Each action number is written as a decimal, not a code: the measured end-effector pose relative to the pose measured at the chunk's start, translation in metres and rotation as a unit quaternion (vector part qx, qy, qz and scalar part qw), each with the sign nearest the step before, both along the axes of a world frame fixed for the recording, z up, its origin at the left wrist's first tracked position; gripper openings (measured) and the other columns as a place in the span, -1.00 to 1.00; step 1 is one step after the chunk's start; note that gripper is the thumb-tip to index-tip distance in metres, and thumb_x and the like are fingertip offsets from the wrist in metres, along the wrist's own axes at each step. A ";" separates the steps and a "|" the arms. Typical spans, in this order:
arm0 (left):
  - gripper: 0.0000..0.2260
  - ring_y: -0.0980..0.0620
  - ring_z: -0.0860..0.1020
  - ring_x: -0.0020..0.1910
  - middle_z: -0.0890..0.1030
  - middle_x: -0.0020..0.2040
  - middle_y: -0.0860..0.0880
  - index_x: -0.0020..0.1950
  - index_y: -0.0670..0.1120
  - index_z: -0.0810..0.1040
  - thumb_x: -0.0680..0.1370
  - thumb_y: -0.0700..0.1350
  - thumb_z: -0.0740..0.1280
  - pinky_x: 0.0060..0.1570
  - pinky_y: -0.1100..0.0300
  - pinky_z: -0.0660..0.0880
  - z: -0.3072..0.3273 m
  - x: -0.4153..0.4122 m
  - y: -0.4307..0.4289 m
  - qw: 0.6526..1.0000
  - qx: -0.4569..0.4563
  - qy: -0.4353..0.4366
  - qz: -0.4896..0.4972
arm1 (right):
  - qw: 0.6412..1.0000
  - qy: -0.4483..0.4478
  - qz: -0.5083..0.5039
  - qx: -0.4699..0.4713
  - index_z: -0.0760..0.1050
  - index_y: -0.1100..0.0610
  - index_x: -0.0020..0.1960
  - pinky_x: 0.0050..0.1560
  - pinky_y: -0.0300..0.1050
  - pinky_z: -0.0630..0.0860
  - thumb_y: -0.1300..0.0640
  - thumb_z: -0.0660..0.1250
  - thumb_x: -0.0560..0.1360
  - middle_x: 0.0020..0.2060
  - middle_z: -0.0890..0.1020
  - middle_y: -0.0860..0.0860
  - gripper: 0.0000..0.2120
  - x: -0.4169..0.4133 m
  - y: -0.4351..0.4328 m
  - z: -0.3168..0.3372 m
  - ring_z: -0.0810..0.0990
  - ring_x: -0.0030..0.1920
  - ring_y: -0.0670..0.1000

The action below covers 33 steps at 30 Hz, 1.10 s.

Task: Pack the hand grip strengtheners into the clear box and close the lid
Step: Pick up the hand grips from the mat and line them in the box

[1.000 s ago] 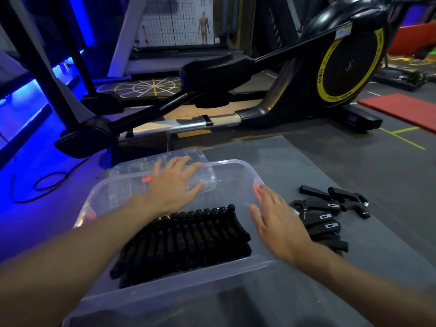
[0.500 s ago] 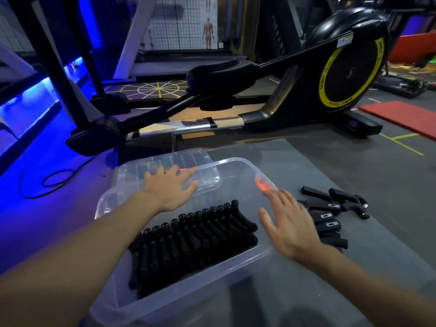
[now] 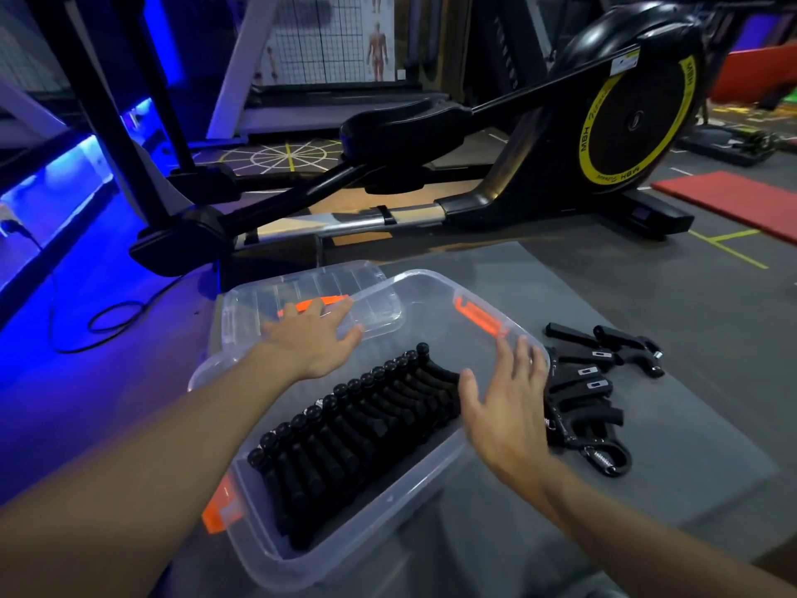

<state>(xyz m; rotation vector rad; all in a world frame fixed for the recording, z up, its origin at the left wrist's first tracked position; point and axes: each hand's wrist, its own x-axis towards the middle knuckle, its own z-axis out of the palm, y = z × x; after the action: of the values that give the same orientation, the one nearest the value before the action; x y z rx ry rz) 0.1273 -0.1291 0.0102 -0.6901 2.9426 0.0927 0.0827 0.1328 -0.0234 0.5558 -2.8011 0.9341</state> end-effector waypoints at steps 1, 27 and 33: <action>-0.42 -0.30 0.16 0.45 0.17 0.54 -0.03 0.52 0.32 -0.14 0.51 0.42 -0.20 0.27 -0.35 0.28 0.000 0.002 0.001 1.000 0.001 -0.005 0.007 | 1.000 -0.002 0.014 0.000 0.03 0.15 0.56 0.54 0.08 -0.12 -0.16 0.00 0.49 0.55 0.07 0.18 -0.28 -0.006 0.003 0.001 -0.12 0.53 0.16; -0.20 -0.19 0.59 0.04 0.60 0.11 -0.21 0.47 -0.24 0.21 0.53 0.38 -0.13 -0.04 0.01 0.53 -0.005 0.053 0.029 0.990 -0.141 0.011 0.007 | 0.969 -0.113 0.212 0.063 -0.25 -0.04 0.58 0.51 0.14 -0.08 -0.32 0.25 0.48 0.58 -0.21 -0.04 -0.07 -0.064 -0.004 0.018 -0.24 0.56 0.14; -0.40 -0.16 0.60 0.08 0.62 0.11 -0.17 0.32 -0.17 0.37 0.60 0.28 -0.07 -0.13 0.06 0.39 0.017 0.051 0.038 0.987 -0.156 -0.023 0.011 | 0.957 -0.084 0.266 0.076 -0.22 -0.04 0.58 0.53 0.02 -0.09 -0.32 0.20 0.51 0.58 -0.17 -0.05 -0.13 -0.090 -0.008 0.018 -0.18 0.57 0.04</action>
<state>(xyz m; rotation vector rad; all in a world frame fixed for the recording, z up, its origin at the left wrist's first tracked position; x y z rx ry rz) 0.1783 -0.0907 0.0276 -0.7507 2.9330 -0.3857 -0.0075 0.1244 -0.0055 1.3623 -2.9438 0.8792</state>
